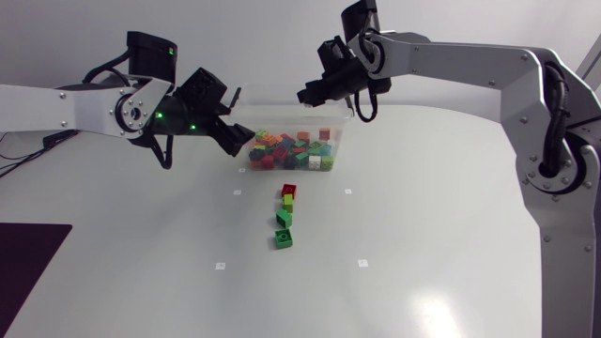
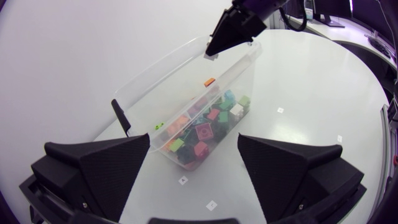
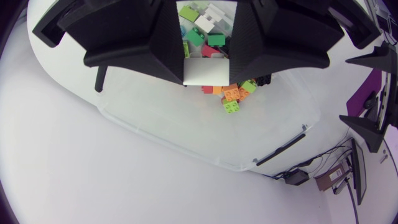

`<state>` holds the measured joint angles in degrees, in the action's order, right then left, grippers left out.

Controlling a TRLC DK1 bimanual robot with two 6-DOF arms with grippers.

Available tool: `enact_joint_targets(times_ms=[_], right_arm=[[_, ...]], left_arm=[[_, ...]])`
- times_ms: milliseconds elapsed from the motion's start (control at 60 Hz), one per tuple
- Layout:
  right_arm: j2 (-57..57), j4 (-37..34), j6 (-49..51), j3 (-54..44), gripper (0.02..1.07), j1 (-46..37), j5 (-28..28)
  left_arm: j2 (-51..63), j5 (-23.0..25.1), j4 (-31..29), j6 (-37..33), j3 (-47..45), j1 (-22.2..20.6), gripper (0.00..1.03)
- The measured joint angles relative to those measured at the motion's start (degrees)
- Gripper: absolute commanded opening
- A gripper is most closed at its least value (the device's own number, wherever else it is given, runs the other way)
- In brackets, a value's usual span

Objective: Place the duplo bricks in the container

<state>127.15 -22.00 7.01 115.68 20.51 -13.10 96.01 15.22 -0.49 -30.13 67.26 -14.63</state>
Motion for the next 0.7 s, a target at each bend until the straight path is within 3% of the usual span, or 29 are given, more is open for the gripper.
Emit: enact_joint_targets(times_ms=[83, 200, 233, 500, 700], right_arm=[[0.8, 0.0, 0.0, 0.8, 0.46, 0.0, 1.2], [1.2, -0.2, 0.0, 1.7, 0.87, 0.2, 2.2], [1.2, -0.4, 0.0, 2.1, 0.92, 0.3, 2.5], [0.5, -1.0, 0.1, 2.0, 0.96, 0.5, 2.4], [-8.1, -1.0, 0.6, -5.1, 0.96, 0.5, 1.8]], left_arm=[[-1.2, 1.0, 0.2, -1.4, -1.7, -0.2, 0.98], [-1.5, 2.1, 0.4, -3.8, -3.9, -0.9, 0.98], [-1.5, 2.3, 0.4, -4.7, -4.7, -1.4, 0.98], [-1.5, 4.7, -0.5, -11.1, -8.2, -4.4, 0.98], [-1.5, 6.4, -2.6, -17.4, -10.9, -6.2, 0.98]])
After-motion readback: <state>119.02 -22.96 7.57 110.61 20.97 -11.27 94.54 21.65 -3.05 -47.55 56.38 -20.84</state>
